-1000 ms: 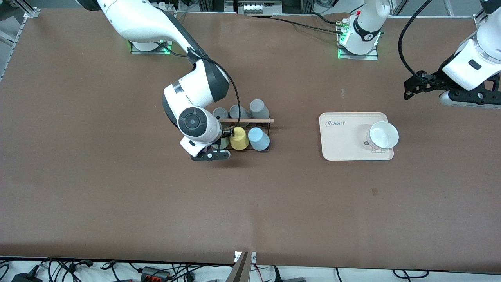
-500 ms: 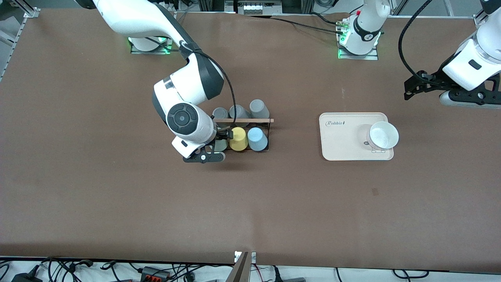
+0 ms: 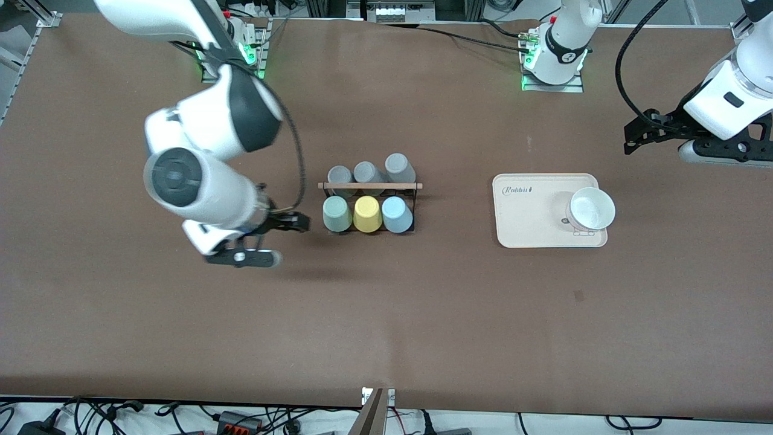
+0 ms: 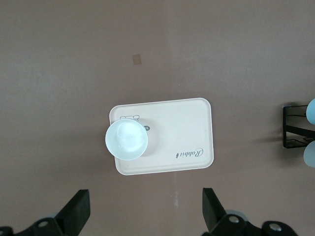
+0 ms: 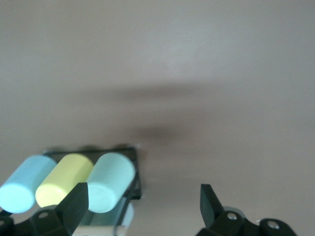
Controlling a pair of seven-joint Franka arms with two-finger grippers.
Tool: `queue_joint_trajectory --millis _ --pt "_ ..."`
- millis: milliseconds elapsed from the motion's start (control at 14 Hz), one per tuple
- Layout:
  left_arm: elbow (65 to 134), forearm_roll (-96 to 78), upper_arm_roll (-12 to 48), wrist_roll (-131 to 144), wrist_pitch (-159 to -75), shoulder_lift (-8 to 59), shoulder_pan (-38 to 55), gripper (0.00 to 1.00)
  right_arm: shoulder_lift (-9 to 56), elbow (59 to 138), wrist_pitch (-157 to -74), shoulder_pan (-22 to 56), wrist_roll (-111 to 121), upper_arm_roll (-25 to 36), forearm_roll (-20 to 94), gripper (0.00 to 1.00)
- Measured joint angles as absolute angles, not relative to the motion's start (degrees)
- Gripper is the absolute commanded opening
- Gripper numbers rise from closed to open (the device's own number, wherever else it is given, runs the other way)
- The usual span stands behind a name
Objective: Hang scattered cups on rack with three cups
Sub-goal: 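Open the right gripper and draw it back from the rack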
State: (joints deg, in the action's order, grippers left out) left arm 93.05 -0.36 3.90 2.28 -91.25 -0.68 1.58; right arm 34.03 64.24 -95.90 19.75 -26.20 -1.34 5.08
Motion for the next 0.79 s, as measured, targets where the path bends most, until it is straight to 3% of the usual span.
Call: queue_joint_trajectory --millis 571,786 --pt "93.0 -0.4 3.9 2.3 -91.3 -0.7 1.5 1.0 26.4 64.4 -92.2 11.5 -20.2 -0.2 -0.9 1.0" --pt "93.0 -0.4 3.9 2.3 -91.3 -0.7 1.5 1.0 23.0 68.0 -92.2 4.7 -10.4 -0.1 -0.6 1.0"
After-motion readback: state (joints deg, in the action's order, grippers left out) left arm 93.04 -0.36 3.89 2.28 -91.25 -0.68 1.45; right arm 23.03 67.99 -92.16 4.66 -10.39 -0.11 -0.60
